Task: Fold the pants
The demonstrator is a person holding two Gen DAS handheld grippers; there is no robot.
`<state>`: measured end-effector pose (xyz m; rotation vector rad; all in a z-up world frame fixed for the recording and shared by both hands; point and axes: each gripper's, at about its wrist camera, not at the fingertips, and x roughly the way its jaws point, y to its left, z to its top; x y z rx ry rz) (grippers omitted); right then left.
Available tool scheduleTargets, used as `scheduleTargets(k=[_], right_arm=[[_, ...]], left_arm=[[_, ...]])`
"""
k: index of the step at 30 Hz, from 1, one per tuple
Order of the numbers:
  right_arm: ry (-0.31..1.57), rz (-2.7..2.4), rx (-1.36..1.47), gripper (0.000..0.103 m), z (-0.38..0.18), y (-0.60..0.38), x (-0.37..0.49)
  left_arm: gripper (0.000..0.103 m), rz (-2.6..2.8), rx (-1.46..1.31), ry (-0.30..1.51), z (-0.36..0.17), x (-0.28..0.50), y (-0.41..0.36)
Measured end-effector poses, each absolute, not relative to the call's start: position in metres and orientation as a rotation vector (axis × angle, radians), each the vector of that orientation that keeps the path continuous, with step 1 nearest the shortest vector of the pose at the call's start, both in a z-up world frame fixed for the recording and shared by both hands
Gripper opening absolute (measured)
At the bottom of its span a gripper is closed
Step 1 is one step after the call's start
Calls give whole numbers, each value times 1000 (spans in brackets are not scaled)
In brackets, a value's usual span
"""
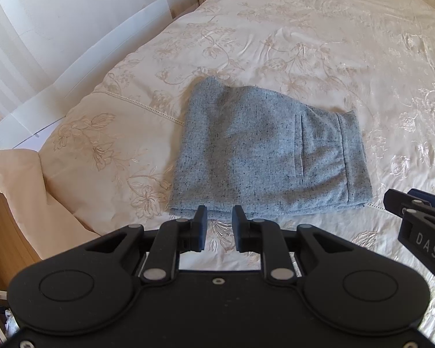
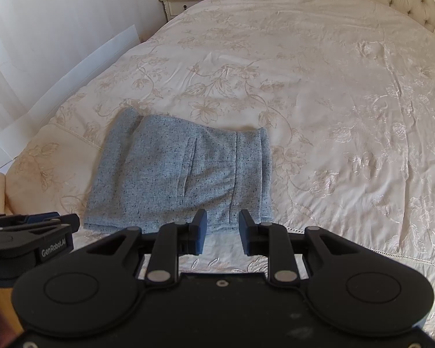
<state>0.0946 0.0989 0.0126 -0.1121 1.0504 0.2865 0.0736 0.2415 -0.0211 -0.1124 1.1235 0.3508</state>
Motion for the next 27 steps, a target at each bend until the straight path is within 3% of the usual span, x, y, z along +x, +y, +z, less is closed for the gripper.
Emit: scheduleTargets(k=[27], right_arm=[[1067, 297, -125, 26, 7, 102, 88]], left_arm=[[29, 337, -113, 1128, -23, 72, 245]])
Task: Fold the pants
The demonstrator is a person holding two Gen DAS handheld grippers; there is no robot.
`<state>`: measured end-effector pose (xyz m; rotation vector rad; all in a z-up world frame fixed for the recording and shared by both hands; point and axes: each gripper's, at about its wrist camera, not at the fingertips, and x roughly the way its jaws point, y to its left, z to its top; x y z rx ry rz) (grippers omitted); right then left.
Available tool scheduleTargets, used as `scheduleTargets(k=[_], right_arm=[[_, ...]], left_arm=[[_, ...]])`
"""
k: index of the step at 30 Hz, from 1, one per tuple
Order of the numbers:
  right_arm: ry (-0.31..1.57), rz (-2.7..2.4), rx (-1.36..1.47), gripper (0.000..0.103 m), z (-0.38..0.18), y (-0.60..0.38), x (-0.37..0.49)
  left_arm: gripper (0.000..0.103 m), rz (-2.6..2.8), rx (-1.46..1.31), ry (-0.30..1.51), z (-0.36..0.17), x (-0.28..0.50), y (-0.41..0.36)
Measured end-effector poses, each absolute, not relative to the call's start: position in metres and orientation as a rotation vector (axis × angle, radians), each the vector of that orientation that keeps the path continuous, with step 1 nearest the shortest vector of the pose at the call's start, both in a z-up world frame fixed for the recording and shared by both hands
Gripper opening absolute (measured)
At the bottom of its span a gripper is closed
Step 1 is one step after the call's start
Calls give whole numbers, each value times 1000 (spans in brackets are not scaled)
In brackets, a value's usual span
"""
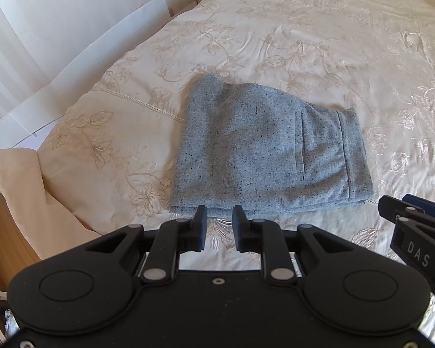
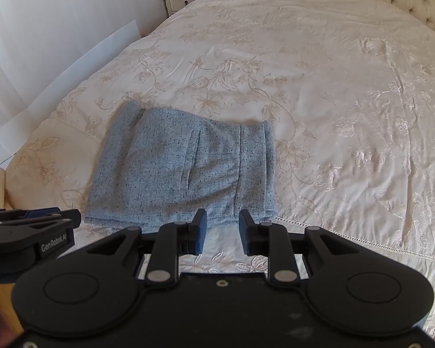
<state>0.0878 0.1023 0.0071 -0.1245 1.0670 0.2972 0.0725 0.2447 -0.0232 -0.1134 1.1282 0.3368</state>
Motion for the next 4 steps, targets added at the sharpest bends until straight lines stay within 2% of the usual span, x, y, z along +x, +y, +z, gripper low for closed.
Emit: scheduleTargets(k=[4], right_arm=[[1069, 299, -127, 26, 7, 103, 86]], left_arm=[[29, 335, -115, 1129, -23, 72, 246]])
